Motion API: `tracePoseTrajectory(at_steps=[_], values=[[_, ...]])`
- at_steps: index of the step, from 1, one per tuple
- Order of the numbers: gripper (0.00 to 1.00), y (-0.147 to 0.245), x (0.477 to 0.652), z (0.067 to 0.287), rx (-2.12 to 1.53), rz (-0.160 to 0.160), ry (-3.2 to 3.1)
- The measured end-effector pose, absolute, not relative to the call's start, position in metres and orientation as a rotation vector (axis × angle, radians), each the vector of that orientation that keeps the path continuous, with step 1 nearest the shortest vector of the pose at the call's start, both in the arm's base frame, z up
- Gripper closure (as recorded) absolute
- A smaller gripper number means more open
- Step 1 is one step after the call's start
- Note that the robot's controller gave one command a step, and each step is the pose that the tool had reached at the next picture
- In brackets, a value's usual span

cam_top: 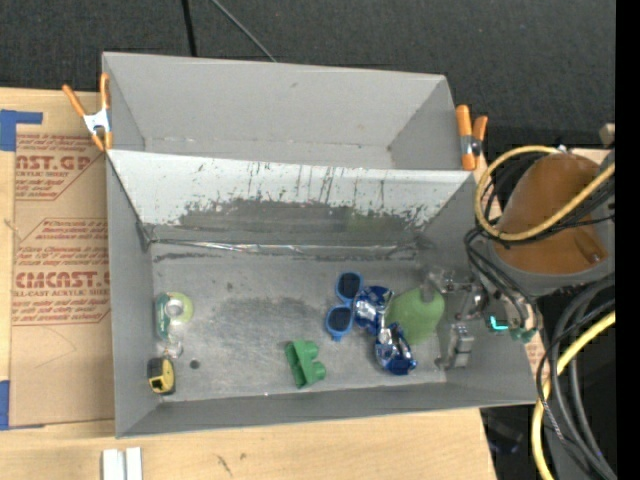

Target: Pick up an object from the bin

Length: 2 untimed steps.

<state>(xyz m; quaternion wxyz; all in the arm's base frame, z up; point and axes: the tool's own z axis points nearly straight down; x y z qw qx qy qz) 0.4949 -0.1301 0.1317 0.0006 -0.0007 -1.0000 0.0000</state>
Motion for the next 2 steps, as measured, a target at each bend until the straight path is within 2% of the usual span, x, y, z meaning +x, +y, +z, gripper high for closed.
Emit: tracePoseTrajectory(at_steps=[1,2], values=[[0.00,-0.054,0.488,0.069,-0.219,-0.004,-3.135],[0.00,0.021,0.510,0.100,-0.594,-0.006,-3.087]])
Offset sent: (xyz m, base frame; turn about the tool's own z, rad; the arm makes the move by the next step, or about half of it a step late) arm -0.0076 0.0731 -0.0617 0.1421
